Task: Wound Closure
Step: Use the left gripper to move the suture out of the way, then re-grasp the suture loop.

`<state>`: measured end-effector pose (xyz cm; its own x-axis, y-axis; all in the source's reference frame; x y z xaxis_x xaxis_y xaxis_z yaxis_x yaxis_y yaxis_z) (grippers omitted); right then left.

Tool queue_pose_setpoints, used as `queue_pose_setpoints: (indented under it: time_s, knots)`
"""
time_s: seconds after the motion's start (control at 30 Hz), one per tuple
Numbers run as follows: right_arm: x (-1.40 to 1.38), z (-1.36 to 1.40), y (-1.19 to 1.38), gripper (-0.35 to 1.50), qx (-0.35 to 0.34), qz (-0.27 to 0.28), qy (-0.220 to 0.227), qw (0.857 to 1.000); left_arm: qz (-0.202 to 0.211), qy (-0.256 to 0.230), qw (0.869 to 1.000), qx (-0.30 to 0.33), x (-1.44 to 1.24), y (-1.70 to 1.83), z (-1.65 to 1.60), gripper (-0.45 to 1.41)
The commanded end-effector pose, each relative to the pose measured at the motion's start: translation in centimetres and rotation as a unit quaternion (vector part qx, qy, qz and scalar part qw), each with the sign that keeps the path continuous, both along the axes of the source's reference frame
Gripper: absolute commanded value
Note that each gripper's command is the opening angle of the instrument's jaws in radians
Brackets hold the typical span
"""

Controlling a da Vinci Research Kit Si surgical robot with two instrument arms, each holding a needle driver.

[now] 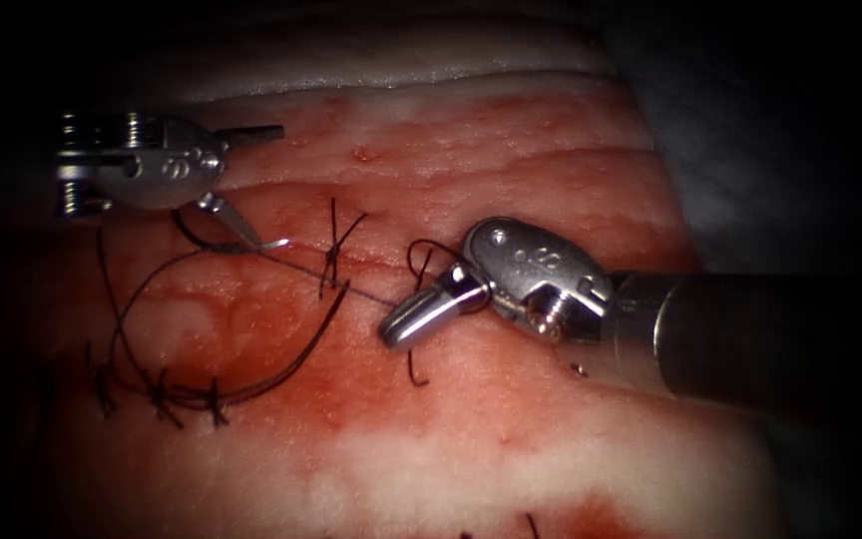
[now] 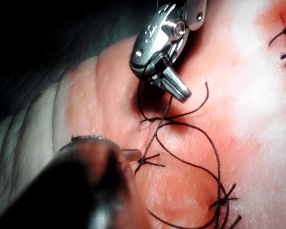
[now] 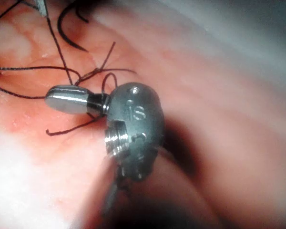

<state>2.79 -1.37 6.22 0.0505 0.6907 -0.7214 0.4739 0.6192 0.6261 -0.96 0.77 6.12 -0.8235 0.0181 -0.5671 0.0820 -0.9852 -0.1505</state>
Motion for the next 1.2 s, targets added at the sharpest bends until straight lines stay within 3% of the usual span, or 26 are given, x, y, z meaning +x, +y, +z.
queue_pose_setpoints:
  time_s: [0.03, 0.13, 0.23, 0.67, 0.73, 0.77, 0.8, 1.13, 1.2]
  knots:
    - [0.08, 0.05, 0.02, -0.35, -0.001, 0.0, 0.001, 1.0, -0.001, -0.001, 1.0, 0.0, -0.06, 0.03, 0.03, 0.56]
    - [0.08, 0.05, 0.02, -0.35, -0.001, 0.0, 0.001, 1.0, -0.011, -0.01, 1.0, 0.0, -0.07, 0.02, -0.03, 0.56]
    - [0.08, 0.05, 0.01, -0.35, -0.001, -0.001, 0.001, 1.0, -0.019, -0.013, 1.0, -0.002, -0.09, -0.03, -0.09, 0.44]
    - [0.07, 0.05, 0.01, -0.35, -0.001, -0.001, 0.001, 1.0, 0.026, 0.034, 0.998, 0.035, -0.06, -0.37, 0.18, 0.41]
    - [0.07, 0.05, 0.01, -0.35, -0.001, -0.001, 0.001, 1.0, 0.027, 0.035, 0.998, 0.034, -0.06, -0.36, 0.23, 0.31]
    - [0.07, 0.05, 0.01, -0.35, -0.001, -0.001, 0.001, 1.0, 0.024, 0.038, 0.998, 0.034, -0.06, -0.35, 0.25, 0.09]
    - [0.07, 0.05, 0.01, -0.35, -0.001, -0.001, 0.001, 1.0, 0.021, 0.046, 0.998, 0.028, -0.06, -0.31, 0.28, -0.45]
    - [0.03, 0.01, -0.03, -0.35, -0.026, -0.004, 0.025, 0.999, 0.016, 0.055, 0.998, 0.026, -0.14, -0.28, 0.31, -0.45]
    - [0.04, 0.01, -0.03, -0.05, -0.031, -0.013, 0.03, 0.999, 0.009, 0.047, 0.999, 0.026, -0.16, -0.29, 0.3, -0.45]
